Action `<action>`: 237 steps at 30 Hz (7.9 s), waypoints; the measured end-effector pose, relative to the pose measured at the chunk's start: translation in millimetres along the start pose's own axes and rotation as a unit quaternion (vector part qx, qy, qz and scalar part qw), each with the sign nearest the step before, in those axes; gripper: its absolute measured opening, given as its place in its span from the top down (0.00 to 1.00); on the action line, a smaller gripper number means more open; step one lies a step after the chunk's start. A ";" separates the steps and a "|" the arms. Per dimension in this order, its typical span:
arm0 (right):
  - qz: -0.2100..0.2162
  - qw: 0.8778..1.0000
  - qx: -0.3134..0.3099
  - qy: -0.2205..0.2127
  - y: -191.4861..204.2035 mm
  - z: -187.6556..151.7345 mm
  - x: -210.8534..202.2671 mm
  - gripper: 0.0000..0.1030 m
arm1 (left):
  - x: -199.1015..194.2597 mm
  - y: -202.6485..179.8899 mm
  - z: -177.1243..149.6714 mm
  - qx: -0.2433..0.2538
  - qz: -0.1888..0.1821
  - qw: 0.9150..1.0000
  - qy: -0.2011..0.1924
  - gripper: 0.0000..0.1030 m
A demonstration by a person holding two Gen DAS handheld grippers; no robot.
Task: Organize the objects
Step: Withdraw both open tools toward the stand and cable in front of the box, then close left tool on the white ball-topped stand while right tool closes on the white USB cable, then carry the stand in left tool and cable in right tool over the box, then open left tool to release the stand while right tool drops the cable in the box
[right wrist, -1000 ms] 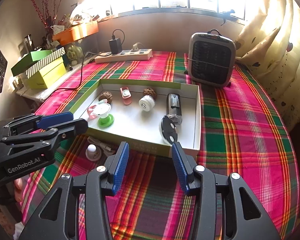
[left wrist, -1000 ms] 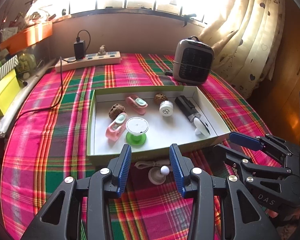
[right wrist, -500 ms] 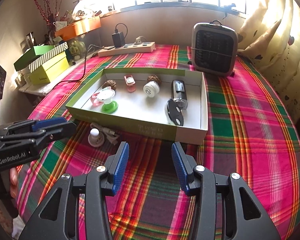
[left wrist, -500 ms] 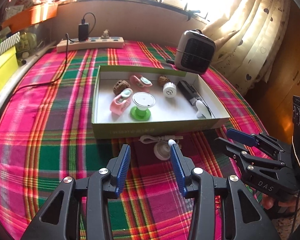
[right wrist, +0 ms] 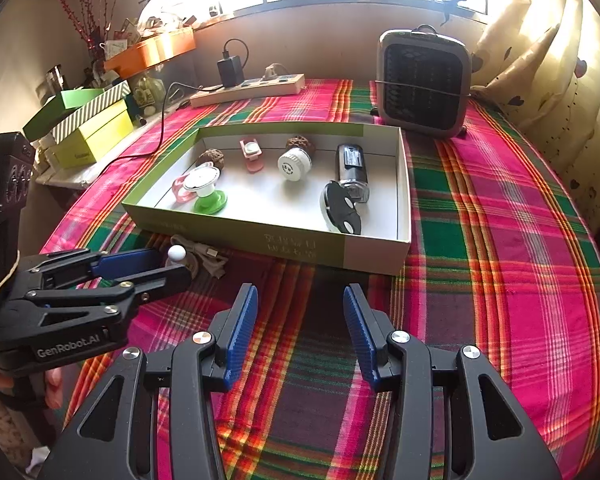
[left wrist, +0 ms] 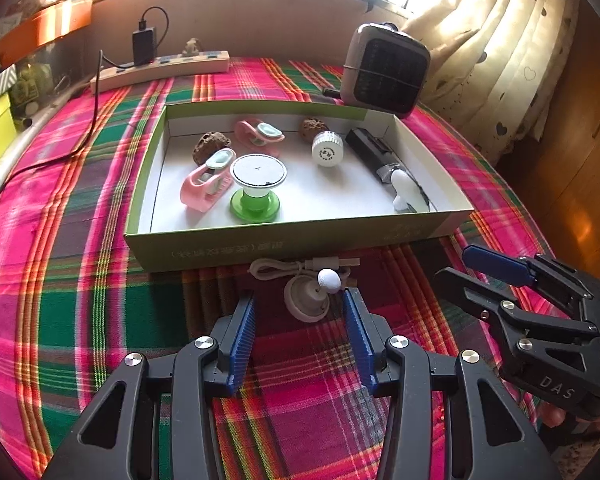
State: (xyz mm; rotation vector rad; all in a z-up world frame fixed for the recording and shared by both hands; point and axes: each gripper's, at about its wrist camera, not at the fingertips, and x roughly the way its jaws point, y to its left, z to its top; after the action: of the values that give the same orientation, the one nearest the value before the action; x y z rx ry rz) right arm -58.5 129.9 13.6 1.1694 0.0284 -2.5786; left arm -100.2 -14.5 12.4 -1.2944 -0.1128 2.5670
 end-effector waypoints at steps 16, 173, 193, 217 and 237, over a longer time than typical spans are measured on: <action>0.000 1.000 0.003 0.014 1.6 0.3 9.1 0.55 | 3.1 5.3 4.6 -0.004 0.005 1.000 -0.014 0.72; 0.045 0.996 -0.073 -0.031 58.5 31.2 1.0 0.85 | -57.2 29.5 21.0 -0.001 0.031 0.997 -0.077 0.79; 0.013 0.998 -0.056 -0.028 19.7 60.9 15.2 0.85 | -28.3 20.3 69.4 0.009 0.006 0.998 -0.063 0.79; 0.021 0.997 -0.069 0.024 15.6 68.7 60.0 0.85 | 35.6 23.1 105.8 0.013 -0.001 1.000 -0.011 0.79; 0.005 0.996 -0.078 0.038 19.2 73.4 76.6 0.85 | 62.6 23.5 104.2 0.024 0.015 0.999 0.015 0.79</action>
State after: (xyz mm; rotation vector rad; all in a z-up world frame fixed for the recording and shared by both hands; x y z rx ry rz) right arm -154.2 80.4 8.1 1.2056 0.2362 -2.4703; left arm -223.6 -15.3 21.6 -1.3279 -0.0262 2.5577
